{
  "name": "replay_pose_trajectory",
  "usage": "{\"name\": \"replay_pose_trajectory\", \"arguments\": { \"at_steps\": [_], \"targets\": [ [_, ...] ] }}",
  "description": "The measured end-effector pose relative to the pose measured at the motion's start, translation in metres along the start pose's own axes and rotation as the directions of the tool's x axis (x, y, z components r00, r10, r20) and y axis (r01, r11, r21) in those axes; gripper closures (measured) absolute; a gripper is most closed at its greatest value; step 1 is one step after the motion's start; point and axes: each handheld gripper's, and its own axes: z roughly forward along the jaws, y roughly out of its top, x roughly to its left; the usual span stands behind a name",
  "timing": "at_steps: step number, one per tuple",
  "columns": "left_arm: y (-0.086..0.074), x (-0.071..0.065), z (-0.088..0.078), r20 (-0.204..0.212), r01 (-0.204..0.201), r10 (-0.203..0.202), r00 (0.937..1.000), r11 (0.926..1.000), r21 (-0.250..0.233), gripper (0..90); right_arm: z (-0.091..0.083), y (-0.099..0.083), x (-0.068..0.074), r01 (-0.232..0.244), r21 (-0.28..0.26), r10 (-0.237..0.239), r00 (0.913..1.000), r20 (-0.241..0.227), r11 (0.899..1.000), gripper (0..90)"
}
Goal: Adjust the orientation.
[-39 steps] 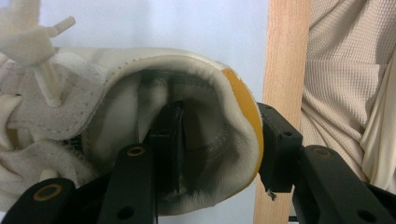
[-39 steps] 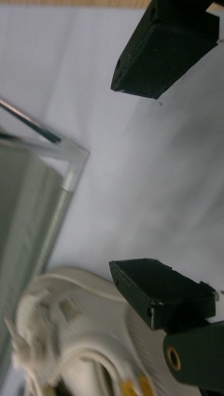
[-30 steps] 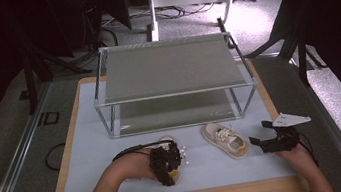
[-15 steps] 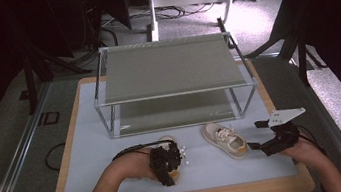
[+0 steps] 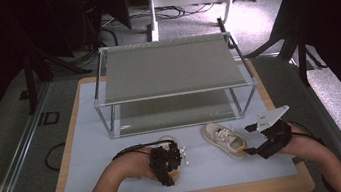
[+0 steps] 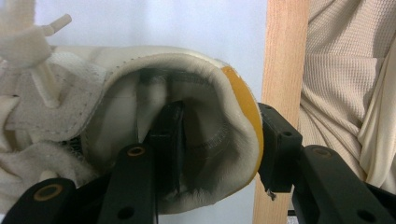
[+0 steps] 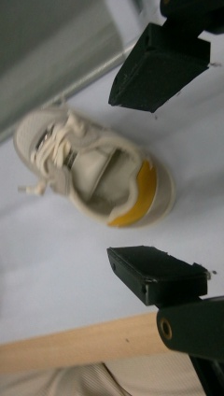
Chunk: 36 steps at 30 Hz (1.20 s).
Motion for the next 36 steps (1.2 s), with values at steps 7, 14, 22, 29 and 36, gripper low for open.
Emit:
{"name": "replay_pose_trajectory", "arguments": {
  "at_steps": [7, 14, 22, 29, 36],
  "targets": [
    [0.0, 0.0, 0.0, 0.001, -0.001, 0.001, 1.0, 1.0, -0.002, 56.3, 0.009, 0.014, 0.004, 0.095, 0.079, -0.09, 0.9936, -0.068, 0.992, 30.9],
    [0.0, 0.0, 0.0, 0.009, 0.005, -0.005, 0.9999, 1.0, -0.005, 56.3, 0.021, 0.028, 0.007, 0.223, 0.211, -0.2, 0.9718, -0.125, 0.952, 42.6],
    [0.0, 0.001, 0.0, 0.005, -0.007, 0.007, 1.0, 1.0, -0.006, 56.2, 0.036, 0.038, 0.008, 0.307, 0.315, -0.268, 0.95, -0.16, 0.898, 53.9],
    [-0.001, 0.001, 0.0, 0.006, -0.009, 0.009, 0.9999, 0.9999, -0.011, 56.2, 0.045, 0.039, 0.005, 0.328, 0.348, -0.28, 0.9426, -0.182, 0.878, 57.4],
    [-0.001, 0.001, 0.0, 0.011, -0.006, 0.006, 0.9999, 0.9999, -0.011, 56.3, 0.045, 0.043, 0.006, 0.329, 0.349, -0.268, 0.9396, -0.213, 0.878, 64.7]
  ]
}}
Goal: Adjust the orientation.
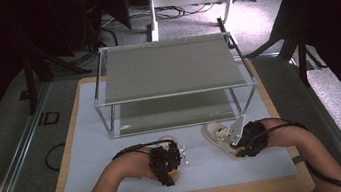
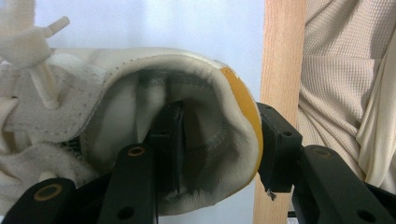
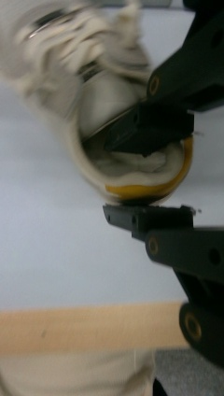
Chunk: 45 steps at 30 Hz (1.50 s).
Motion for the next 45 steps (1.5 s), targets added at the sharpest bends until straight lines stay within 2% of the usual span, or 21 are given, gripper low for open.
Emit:
{"name": "replay_pose_trajectory", "arguments": {
  "at_steps": [4, 9, 14, 19, 22, 26, 32, 34, 37, 39, 41, 45],
  "targets": [
    [0.0, 0.0, 0.0, 0.004, 0.002, -0.002, 1.0, 1.0, 0.0, 56.4, -0.003, 0.007, 0.005, 0.017, -0.041, -0.017, 0.9997, -0.017, 0.999, 69.9],
    [0.001, 0.0, 0.0, 0.003, 0.003, -0.003, 1.0, 1.0, 0.008, 56.4, -0.001, 0.019, 0.009, -0.001, -0.079, 0.002, 0.9999, 0.015, 0.997, 70.4],
    [0.0, 0.001, -0.001, 0.007, 0.005, -0.005, 1.0, 1.0, 0.005, 56.7, 0.001, 0.034, 0.014, -0.016, -0.163, 0.02, 0.9995, 0.023, 0.987, 70.8],
    [0.0, 0.001, -0.001, 0.006, 0.005, -0.005, 1.0, 1.0, 0.008, 57.1, 0.003, 0.051, 0.019, -0.036, -0.206, 0.04, 0.999, 0.018, 0.978, 70.9],
    [0.0, 0.001, -0.001, 0.005, 0.007, -0.007, 1.0, 1.0, 0.006, 57.1, 0.005, 0.058, 0.022, -0.029, -0.211, 0.033, 0.9993, 0.018, 0.977, 71.0],
    [0.0, 0.001, -0.001, 0.004, 0.008, -0.008, 1.0, 0.9999, 0.006, 57.1, 0.01, 0.066, 0.026, -0.046, -0.222, 0.04, 0.9987, -0.031, 0.974, 70.8],
    [0.0, 0.0, -0.001, 0.002, 0.01, -0.01, 0.9999, 0.9999, 0.003, 57.0, 0.022, 0.074, 0.032, -0.033, -0.208, 0.031, 0.9994, -0.013, 0.978, 70.8],
    [0.0, 0.0, -0.002, 0.003, 0.015, -0.015, 0.9999, 0.9998, -0.016, 57.0, 0.023, 0.075, 0.033, -0.034, -0.213, 0.031, 0.9994, -0.016, 0.977, 70.4],
    [0.0, 0.001, -0.005, 0.0, 0.019, -0.019, 0.9998, 0.9994, -0.03, 56.9, 0.022, 0.073, 0.032, -0.019, -0.215, 0.017, 0.9998, -0.012, 0.976, 67.7],
    [0.001, -0.001, -0.007, -0.004, 0.027, -0.027, 0.9996, 0.9991, -0.032, 56.9, 0.02, 0.071, 0.033, 0.008, -0.2, -0.007, 1.0, 0.005, 0.98, 59.7],
    [0.002, -0.001, -0.008, -0.011, 0.022, -0.022, 0.9997, 0.9995, -0.023, 56.9, 0.016, 0.069, 0.032, -0.001, -0.199, 0.003, 0.9999, 0.011, 0.98, 59.5],
    [0.003, -0.002, -0.007, -0.006, 0.015, -0.015, 0.9999, 0.9998, -0.01, 57.7, 0.011, 0.069, 0.033, 0.032, -0.156, -0.029, 0.9994, 0.018, 0.987, 63.3]
  ]
}}
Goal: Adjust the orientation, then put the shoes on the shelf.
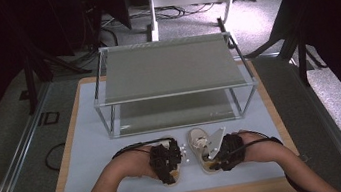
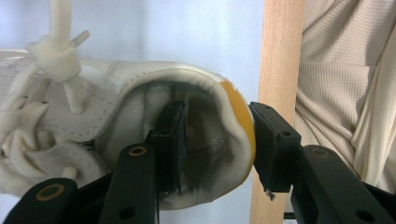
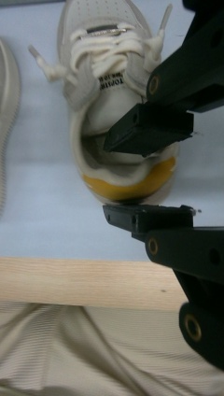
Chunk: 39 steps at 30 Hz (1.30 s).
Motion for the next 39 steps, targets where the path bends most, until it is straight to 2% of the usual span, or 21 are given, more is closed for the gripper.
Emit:
{"name": "replay_pose_trajectory", "arguments": {
  "at_steps": [2, 5, 7, 10, 12, 15, 19, 23, 27, 30, 31, 32, 35, 36, 37, 38, 39],
  "targets": [
    [0.0, 0.001, 0.002, 0.004, 0.002, -0.002, 1.0, 0.9999, 0.012, 59.1, 0.001, 0.002, 0.0, 0.019, 0.035, -0.018, 0.9998, -0.009, 0.999, 65.4],
    [0.0, 0.0, 0.007, 0.02, -0.003, 0.002, 0.9998, 0.9996, 0.029, 61.8, 0.004, 0.003, 0.0, 0.036, 0.049, -0.035, 0.9992, -0.021, 0.998, 66.5],
    [0.0, -0.001, 0.006, 0.037, -0.019, 0.018, 0.9992, 0.9995, 0.024, 69.8, 0.004, 0.004, 0.0, 0.042, 0.054, -0.041, 0.9989, -0.024, 0.998, 67.6],
    [0.001, -0.002, 0.005, 0.04, -0.052, 0.051, 0.9979, 0.9985, 0.017, 74.3, 0.003, 0.005, 0.0, 0.049, 0.059, -0.048, 0.9986, -0.021, 0.997, 70.1],
    [0.003, -0.002, 0.002, 0.025, -0.066, 0.066, 0.9975, 0.9978, -0.001, 75.7, 0.002, 0.007, 0.0, 0.052, 0.05, -0.051, 0.9986, -0.014, 0.997, 72.1],
    [0.003, 0.001, -0.003, 0.017, -0.058, 0.059, 0.9981, 0.9978, -0.03, 77.5, 0.0, 0.009, -0.001, 0.043, 0.047, -0.044, 0.999, 0.01, 0.998, 73.0],
    [0.0, 0.005, -0.011, -0.014, -0.057, 0.056, 0.9983, 0.9963, -0.064, 78.2, -0.005, 0.006, -0.005, 0.034, 0.041, -0.035, 0.9986, 0.039, 0.999, 73.4],
    [0.003, 0.01, -0.017, -0.066, -0.082, 0.076, 0.9949, 0.9937, -0.077, 78.9, -0.01, 0.006, -0.009, 0.069, 0.023, -0.07, 0.9959, 0.058, 0.997, 73.3],
    [0.008, 0.014, -0.018, -0.079, -0.125, 0.118, 0.9899, 0.9882, -0.089, 79.1, -0.015, 0.008, -0.015, 0.087, 0.011, -0.087, 0.9932, 0.077, 0.996, 73.4],
    [0.011, 0.017, -0.018, -0.115, -0.19, 0.18, 0.9771, 0.9779, -0.087, 79.2, -0.017, 0.009, -0.022, 0.11, 0.016, -0.111, 0.9897, 0.091, 0.994, 73.4],
    [0.013, 0.02, -0.019, -0.136, -0.225, 0.211, 0.9679, 0.9702, -0.091, 79.0, -0.018, 0.01, -0.024, 0.116, 0.019, -0.117, 0.9886, 0.094, 0.993, 73.4],
    [0.013, 0.022, -0.019, -0.136, -0.235, 0.221, 0.9657, 0.9673, -0.096, 79.1, -0.019, 0.01, -0.026, 0.122, 0.026, -0.124, 0.9875, 0.098, 0.992, 73.3],
    [0.014, 0.03, -0.022, -0.16, -0.292, 0.273, 0.9486, 0.9505, -0.107, 79.0, -0.02, 0.012, -0.035, 0.139, 0.037, -0.142, 0.9847, 0.102, 0.99, 73.3],
    [0.014, 0.033, -0.022, -0.176, -0.314, 0.293, 0.9398, 0.9428, -0.111, 79.0, -0.02, 0.012, -0.037, 0.14, 0.035, -0.143, 0.9844, 0.102, 0.989, 73.4],
    [0.014, 0.036, -0.022, -0.184, -0.326, 0.303, 0.9349, 0.9387, -0.111, 79.0, -0.021, 0.012, -0.041, 0.144, 0.034, -0.147, 0.984, 0.101, 0.989, 73.3],
    [0.014, 0.04, -0.022, -0.196, -0.351, 0.324, 0.9254, 0.9284, -0.121, 79.0, -0.02, 0.013, -0.044, 0.151, 0.034, -0.153, 0.983, 0.101, 0.988, 73.3],
    [0.014, 0.042, -0.022, -0.204, -0.359, 0.33, 0.9215, 0.9255, -0.122, 79.0, -0.02, 0.014, -0.048, 0.155, 0.032, -0.158, 0.9824, 0.1, 0.987, 73.3]
  ]
}}
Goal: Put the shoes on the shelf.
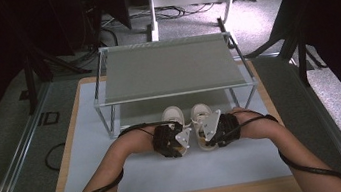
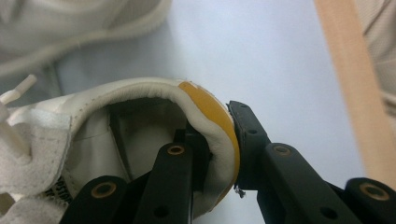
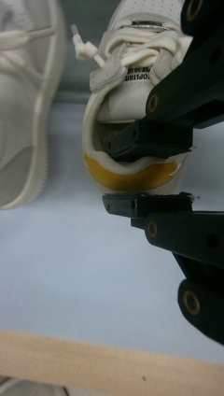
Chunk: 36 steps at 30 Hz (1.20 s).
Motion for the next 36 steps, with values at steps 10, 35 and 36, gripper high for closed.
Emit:
{"name": "replay_pose_trajectory", "arguments": {
  "at_steps": [10, 35, 36],
  "targets": [
    [-0.012, 0.03, 0.014, -0.007, 0.014, -0.014, 0.9999, 0.9997, -0.019, 78.8, 0.021, 0.0, -0.031, -0.03, 0.001, 0.03, 0.9992, 0.025, 1.0, 73.1],
    [-0.02, 0.075, 0.029, 0.039, 0.029, -0.027, 0.9989, 0.9978, -0.059, 77.2, 0.04, -0.019, -0.055, -0.085, -0.087, 0.087, 0.996, 0.018, 0.993, 72.7],
    [-0.02, 0.075, 0.029, 0.036, 0.029, -0.026, 0.999, 0.9977, -0.061, 76.4, 0.04, -0.019, -0.055, -0.088, -0.09, 0.09, 0.9958, 0.019, 0.992, 72.5]
  ]
}}
